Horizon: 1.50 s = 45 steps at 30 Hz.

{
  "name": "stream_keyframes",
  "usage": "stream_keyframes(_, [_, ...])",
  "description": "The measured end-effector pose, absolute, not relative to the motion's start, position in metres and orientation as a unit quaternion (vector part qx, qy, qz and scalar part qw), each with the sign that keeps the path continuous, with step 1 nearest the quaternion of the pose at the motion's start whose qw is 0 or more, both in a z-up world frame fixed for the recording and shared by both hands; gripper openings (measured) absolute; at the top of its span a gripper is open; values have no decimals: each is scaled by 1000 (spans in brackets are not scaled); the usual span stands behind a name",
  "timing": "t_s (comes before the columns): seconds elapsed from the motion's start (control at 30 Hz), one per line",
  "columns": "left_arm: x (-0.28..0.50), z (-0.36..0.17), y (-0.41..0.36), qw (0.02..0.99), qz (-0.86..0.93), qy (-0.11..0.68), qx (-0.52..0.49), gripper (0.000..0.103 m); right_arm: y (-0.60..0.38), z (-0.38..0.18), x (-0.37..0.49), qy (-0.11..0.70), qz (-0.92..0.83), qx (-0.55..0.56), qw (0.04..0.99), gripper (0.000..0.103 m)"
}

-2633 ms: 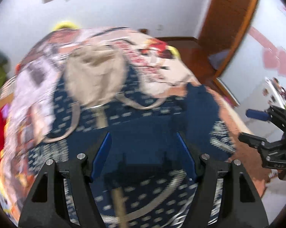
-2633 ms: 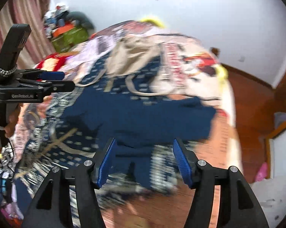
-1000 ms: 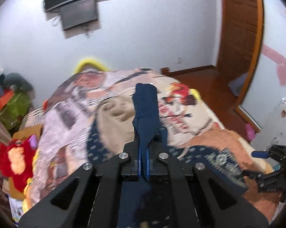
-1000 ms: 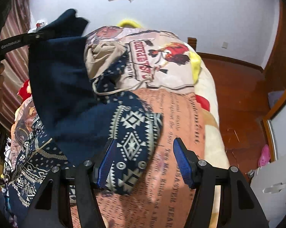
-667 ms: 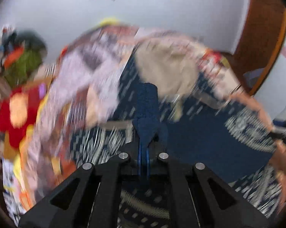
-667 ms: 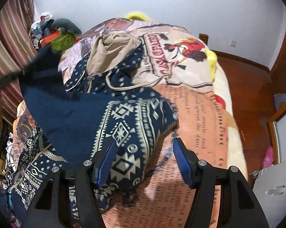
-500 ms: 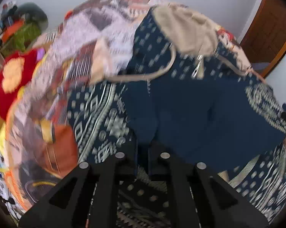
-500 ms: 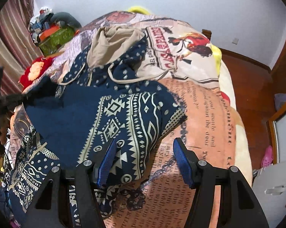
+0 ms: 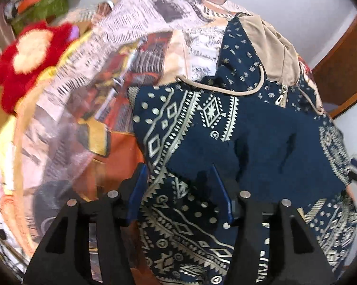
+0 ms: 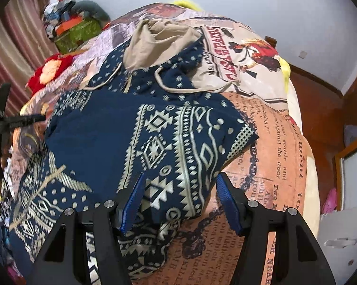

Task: Fold large clothes

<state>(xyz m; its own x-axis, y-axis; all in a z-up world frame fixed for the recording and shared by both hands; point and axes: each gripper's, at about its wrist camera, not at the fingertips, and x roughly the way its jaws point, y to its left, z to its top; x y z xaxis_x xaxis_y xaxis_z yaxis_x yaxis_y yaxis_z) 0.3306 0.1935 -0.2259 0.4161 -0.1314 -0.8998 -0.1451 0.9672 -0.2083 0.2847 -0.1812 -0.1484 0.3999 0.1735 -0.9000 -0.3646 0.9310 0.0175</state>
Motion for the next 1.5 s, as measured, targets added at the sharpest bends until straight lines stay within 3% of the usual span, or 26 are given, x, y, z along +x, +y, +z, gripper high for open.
stream_keyframes(0.1, [341, -241, 193, 810, -21, 561, -169, 55, -179, -147, 274, 520, 162, -108, 832, 70])
stream_keyframes(0.27, [360, -272, 190, 761, -50, 596, -252, 55, -182, -150, 262, 528, 159, -109, 827, 71])
stream_keyframes(0.4, [375, -282, 185, 757, -31, 605, -245, 55, -185, -153, 257, 535, 158, -106, 823, 71])
stream_keyframes(0.47, [382, -283, 181, 765, -17, 603, -225, 50, -186, -154, 253, 539, 159, -106, 820, 71])
stream_keyframes(0.53, [387, -278, 172, 776, -9, 597, -203, 33, -186, -156, 250, 542, 159, -107, 818, 71])
stream_keyframes(0.6, [390, -268, 161, 791, -5, 586, -177, 15, -187, -161, 249, 548, 158, -107, 814, 71])
stream_keyframes(0.63, [391, -260, 155, 802, 3, 576, -158, 12, -187, -165, 249, 552, 158, -106, 811, 71])
stream_keyframes(1.03, [397, -92, 115, 927, 0, 368, -67, 8, -184, -173, 291, 535, 105, -85, 834, 71])
stream_keyframes(1.13, [396, -83, 133, 938, 13, 339, -73, 8, -191, -166, 300, 528, 94, -67, 842, 71])
stream_keyframes(1.27, [398, -122, 170, 913, 30, 392, -104, 8, -198, -165, 303, 541, 117, -43, 831, 71])
stream_keyframes(1.5, [387, -242, 203, 835, 55, 531, -135, 11, -196, -157, 285, 548, 154, -54, 821, 72])
